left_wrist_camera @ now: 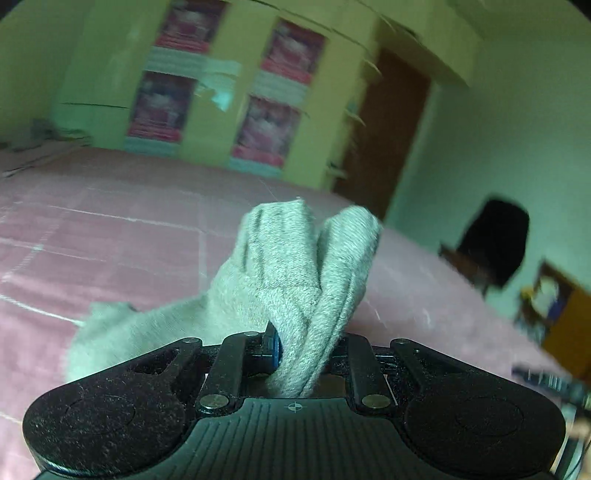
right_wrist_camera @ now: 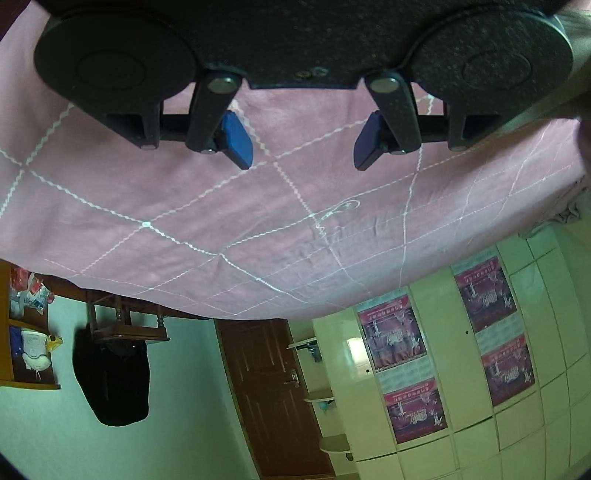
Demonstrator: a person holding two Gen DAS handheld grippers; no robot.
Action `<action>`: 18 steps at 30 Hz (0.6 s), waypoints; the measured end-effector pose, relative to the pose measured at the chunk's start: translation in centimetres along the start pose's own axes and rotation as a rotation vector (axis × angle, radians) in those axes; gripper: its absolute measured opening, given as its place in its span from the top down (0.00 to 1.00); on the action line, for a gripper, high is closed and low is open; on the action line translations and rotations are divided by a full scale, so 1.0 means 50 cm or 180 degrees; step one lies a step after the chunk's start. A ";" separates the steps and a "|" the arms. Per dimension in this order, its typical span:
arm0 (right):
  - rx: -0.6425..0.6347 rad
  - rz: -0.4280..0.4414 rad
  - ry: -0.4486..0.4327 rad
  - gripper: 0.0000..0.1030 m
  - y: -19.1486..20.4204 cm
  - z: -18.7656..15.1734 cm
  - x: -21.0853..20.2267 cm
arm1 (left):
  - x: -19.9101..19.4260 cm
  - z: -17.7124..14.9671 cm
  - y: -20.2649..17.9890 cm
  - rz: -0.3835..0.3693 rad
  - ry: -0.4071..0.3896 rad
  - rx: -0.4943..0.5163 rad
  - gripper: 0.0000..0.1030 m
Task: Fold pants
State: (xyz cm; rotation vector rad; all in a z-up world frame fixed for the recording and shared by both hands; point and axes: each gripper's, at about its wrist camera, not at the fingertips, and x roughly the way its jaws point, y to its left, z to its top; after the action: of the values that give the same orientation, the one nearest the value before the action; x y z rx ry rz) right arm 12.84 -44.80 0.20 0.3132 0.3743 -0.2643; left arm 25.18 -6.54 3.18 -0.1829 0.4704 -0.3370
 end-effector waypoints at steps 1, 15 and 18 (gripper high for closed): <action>-0.0009 0.0001 0.0015 0.40 -0.001 -0.001 0.004 | 0.015 -0.006 -0.021 -0.0023 0.0066 0.0076 0.85; 0.0360 -0.0461 -0.0159 0.28 -0.052 0.001 0.022 | 0.036 -0.084 -0.230 -0.0526 0.0751 0.0697 0.11; 0.0414 -0.0412 -0.0152 0.28 -0.054 0.000 0.023 | -0.015 -0.077 -0.197 -0.0381 0.0512 0.0407 0.12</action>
State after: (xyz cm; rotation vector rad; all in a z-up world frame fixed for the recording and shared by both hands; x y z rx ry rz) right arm 13.01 -47.51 -0.95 0.4104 0.3313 -0.4234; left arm 20.02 -15.77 2.54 -0.0596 0.5962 -0.5000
